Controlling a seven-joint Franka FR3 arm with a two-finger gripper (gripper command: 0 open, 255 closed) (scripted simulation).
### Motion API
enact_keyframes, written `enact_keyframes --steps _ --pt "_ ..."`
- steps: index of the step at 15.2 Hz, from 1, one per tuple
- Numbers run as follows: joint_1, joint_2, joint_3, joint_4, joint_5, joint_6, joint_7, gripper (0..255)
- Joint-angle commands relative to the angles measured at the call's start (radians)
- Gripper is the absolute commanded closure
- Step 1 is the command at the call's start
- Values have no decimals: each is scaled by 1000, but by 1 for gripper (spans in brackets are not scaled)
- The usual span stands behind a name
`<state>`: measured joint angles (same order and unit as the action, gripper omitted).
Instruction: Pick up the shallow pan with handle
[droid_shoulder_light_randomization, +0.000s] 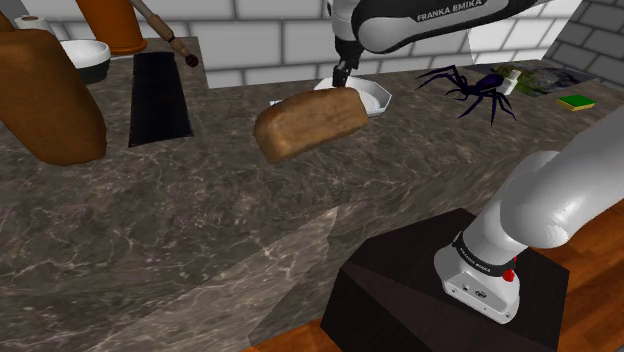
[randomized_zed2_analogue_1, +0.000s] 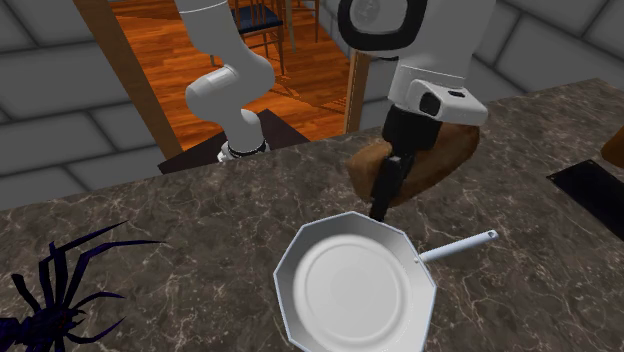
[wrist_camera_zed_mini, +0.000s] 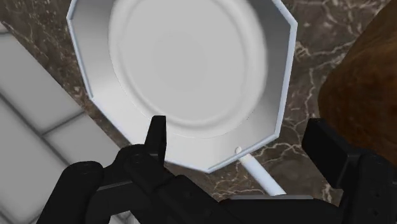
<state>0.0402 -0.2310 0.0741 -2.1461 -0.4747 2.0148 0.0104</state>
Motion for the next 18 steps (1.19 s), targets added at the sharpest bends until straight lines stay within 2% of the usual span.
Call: enact_keyframes --steps 1,2,8,11,12,18 --pt "19 83 10 11 52 14 7 0" --pt "23 113 9 31 27 26 10 0" --pt "57 138 -29 -20 2 95 49 0" --pt "59 146 -32 -32 -5 114 58 0" --pt "59 149 -32 -30 -4 114 59 255" --pt "60 148 -31 -25 -3 108 57 255"
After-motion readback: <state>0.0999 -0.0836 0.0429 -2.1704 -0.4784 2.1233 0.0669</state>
